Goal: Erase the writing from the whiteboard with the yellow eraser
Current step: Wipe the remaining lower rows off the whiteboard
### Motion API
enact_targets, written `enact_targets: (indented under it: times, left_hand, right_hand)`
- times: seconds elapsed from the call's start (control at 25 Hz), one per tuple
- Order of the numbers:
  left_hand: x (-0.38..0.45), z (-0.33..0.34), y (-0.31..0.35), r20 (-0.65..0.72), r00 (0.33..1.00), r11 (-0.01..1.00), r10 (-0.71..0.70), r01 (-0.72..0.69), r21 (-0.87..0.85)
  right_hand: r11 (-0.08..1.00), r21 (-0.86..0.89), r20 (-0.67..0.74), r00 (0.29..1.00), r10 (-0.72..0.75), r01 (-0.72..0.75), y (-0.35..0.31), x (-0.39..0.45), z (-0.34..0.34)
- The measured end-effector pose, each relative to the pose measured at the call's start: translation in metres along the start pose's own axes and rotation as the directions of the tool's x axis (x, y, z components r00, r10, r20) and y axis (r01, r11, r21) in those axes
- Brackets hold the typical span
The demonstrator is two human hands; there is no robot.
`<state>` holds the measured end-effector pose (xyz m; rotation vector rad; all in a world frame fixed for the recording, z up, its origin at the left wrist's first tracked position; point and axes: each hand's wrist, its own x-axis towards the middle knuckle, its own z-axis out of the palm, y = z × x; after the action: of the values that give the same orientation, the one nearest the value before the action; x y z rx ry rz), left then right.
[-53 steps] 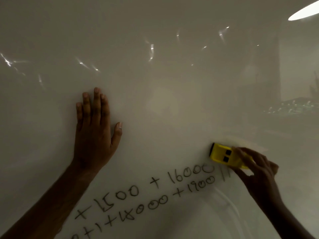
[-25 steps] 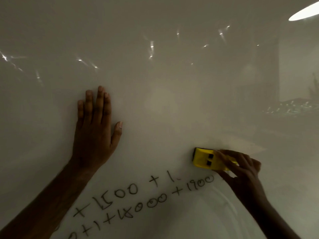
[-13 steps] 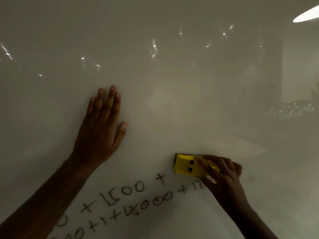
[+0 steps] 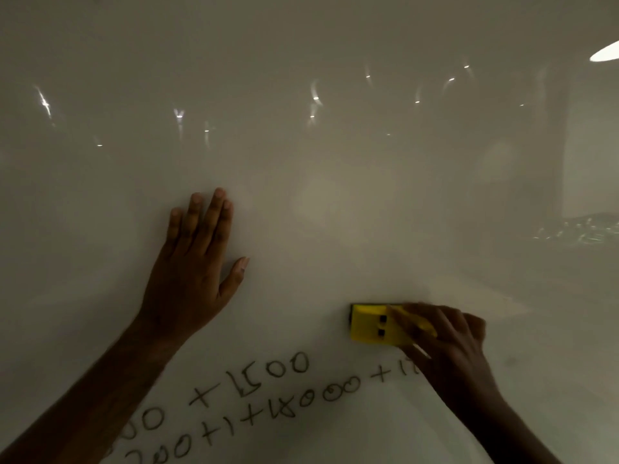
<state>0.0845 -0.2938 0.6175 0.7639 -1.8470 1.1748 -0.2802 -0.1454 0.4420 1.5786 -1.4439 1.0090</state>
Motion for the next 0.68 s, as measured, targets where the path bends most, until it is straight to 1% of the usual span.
enact_targets:
  times: [0.04, 0.08, 0.12, 0.2, 0.28, 0.36, 0.44, 0.52, 0.56, 0.6, 0.68]
  left_hand:
    - [-0.001, 0.001, 0.0, -0.006, 1.0, 1.0, -0.01, 0.01, 0.0]
    - [-0.001, 0.001, 0.001, -0.012, 1.0, 1.0, -0.019, 0.019, -0.003]
    - [0.0, 0.002, 0.002, -0.013, 1.0, 1.0, -0.015, 0.015, -0.007]
    - [0.0, 0.003, 0.001, -0.007, 1.0, 1.0, 0.01, -0.01, -0.013]
    - [-0.009, 0.0, -0.011, -0.002, 1.0, 1.0, -0.015, 0.015, -0.001]
    - [-0.021, -0.004, -0.028, 0.003, 0.998, 0.998, -0.066, 0.066, 0.002]
    - [-0.029, -0.006, -0.039, 0.012, 0.996, 0.996, -0.084, 0.084, 0.013]
    - [-0.031, -0.005, -0.041, 0.009, 0.996, 0.995, -0.094, 0.094, 0.023]
    - [-0.03, -0.004, -0.039, 0.005, 0.995, 0.995, -0.099, 0.099, 0.017]
    - [-0.029, -0.003, -0.037, 0.004, 0.995, 0.995, -0.099, 0.099, 0.006]
    - [-0.03, -0.003, -0.04, 0.001, 0.997, 0.997, -0.072, 0.072, -0.013]
  right_hand:
    - [1.0, 0.026, -0.014, 1.0, 0.014, -0.014, -0.013, 0.016, 0.0]
    - [0.999, 0.046, -0.012, 1.0, -0.006, 0.007, -0.034, 0.027, 0.003]
    - [0.997, 0.055, -0.002, 0.998, -0.058, 0.058, -0.054, 0.029, 0.01]
    - [0.977, 0.032, 0.034, 0.976, -0.214, 0.212, -0.079, 0.007, 0.03]
    - [0.963, 0.034, 0.103, 0.958, -0.269, 0.267, -0.073, -0.02, 0.04]
    - [0.968, 0.007, 0.101, 0.963, -0.25, 0.25, -0.059, -0.026, 0.034]
    - [0.983, -0.016, 0.071, 0.981, -0.181, 0.183, -0.056, -0.009, 0.022]
    - [0.995, 0.029, 0.005, 0.995, -0.098, 0.098, -0.071, 0.02, 0.016]
    - [0.994, 0.062, -0.02, 0.996, -0.09, 0.091, -0.088, 0.033, 0.019]
    - [0.99, 0.081, -0.026, 0.993, -0.111, 0.113, -0.109, 0.041, 0.025]
    - [0.973, 0.081, 0.006, 0.976, -0.218, 0.217, -0.149, 0.036, 0.044]
